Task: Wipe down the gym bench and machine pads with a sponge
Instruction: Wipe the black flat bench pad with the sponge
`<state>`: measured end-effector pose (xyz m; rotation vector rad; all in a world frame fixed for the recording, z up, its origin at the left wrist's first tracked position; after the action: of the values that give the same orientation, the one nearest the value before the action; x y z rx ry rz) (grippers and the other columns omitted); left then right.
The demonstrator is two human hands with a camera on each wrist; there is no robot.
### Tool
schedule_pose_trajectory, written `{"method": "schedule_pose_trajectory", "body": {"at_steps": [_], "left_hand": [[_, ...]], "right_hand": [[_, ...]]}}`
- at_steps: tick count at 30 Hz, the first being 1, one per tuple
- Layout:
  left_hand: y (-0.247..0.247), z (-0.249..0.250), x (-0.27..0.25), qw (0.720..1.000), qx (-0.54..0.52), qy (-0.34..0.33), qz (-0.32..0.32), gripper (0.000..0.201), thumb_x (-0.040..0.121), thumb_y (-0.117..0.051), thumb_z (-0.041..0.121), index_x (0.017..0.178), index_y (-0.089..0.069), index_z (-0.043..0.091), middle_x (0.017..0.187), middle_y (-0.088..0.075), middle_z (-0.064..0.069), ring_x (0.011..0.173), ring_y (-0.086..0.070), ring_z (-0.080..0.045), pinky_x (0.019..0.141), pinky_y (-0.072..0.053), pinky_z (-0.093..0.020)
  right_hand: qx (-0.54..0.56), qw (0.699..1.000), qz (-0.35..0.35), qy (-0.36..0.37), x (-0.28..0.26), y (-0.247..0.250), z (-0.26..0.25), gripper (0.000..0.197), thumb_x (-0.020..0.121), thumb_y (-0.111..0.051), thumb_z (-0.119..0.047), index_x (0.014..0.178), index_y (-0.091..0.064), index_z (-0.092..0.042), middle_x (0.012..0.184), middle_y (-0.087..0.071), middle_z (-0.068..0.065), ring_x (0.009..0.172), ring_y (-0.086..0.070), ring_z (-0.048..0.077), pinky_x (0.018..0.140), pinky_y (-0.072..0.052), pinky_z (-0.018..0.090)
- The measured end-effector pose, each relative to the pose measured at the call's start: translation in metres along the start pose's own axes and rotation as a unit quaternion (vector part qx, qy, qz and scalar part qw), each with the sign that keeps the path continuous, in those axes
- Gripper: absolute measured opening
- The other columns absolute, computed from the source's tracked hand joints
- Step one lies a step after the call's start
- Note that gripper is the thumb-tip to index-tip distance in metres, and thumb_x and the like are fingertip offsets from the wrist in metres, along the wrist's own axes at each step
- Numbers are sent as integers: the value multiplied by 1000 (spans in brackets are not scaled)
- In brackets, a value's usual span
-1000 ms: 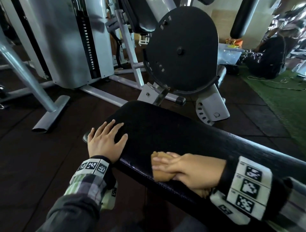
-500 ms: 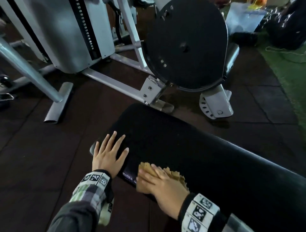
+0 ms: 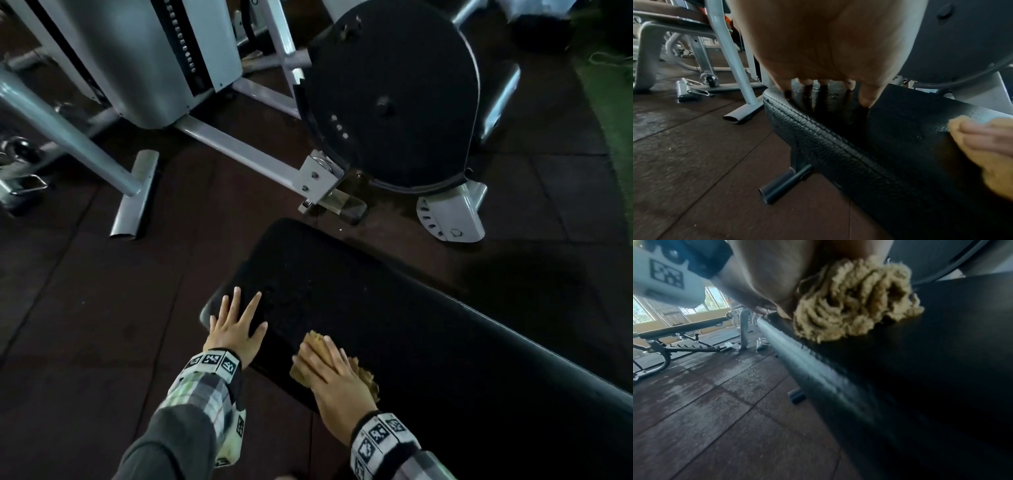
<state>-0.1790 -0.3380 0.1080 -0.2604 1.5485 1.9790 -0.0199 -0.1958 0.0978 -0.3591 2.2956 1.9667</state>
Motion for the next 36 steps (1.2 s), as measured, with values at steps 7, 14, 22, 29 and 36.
{"method": "schedule_pose_trajectory", "body": {"at_steps": [7, 14, 22, 29, 36], "left_hand": [[17, -8, 10, 998, 32, -5, 48, 62, 100, -36, 46, 152, -3, 41, 162, 11, 4, 149, 10, -14, 120, 3, -43], [8, -15, 34, 995, 11, -59, 84, 69, 90, -11, 65, 152, -17, 34, 161, -10, -10, 148, -12, -25, 116, -14, -53], [5, -14, 36, 994, 27, -63, 89, 62, 100, -7, 55, 154, -14, 25, 150, -34, -22, 137, -25, -32, 98, -37, -63], [5, -19, 35, 990, 45, -90, 99, 62, 100, -7, 57, 155, -6, 27, 153, -28, -20, 140, -20, -29, 100, -33, -58], [1, -19, 36, 990, 46, -85, 100, 63, 99, -6, 57, 155, -6, 28, 155, -23, -18, 141, -18, -30, 103, -30, -58]], "right_hand": [[56, 993, 14, -102, 5, 8, 46, 71, 82, -35, -27, 148, -12, -32, 155, -18, -7, 142, -8, 24, 114, -11, 36], [96, 986, 28, -136, 53, 25, 56, 54, 95, -31, -38, 147, -19, -28, 157, -2, -12, 144, 0, 21, 114, -1, 34], [84, 988, 9, -130, 155, 55, 100, 51, 91, -29, -35, 141, -32, -29, 151, -29, -6, 138, -30, 29, 104, -35, 41], [98, 970, -22, -220, 114, 32, 157, 54, 91, -3, -40, 140, 21, -43, 155, 12, -13, 145, -1, 23, 116, -4, 38], [95, 983, 15, -159, 99, 39, 75, 58, 89, -48, -25, 144, -29, -23, 153, -23, -2, 140, -17, 33, 106, -29, 40]]}}
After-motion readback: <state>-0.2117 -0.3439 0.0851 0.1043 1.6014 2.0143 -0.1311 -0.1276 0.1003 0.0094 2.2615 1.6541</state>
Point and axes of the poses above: each hand's wrist, its own x-axis towards the middle knuckle, its own y-axis out of the back of the hand, z = x × y, the point moved 5 cm from there along x, towards the middle knuckle
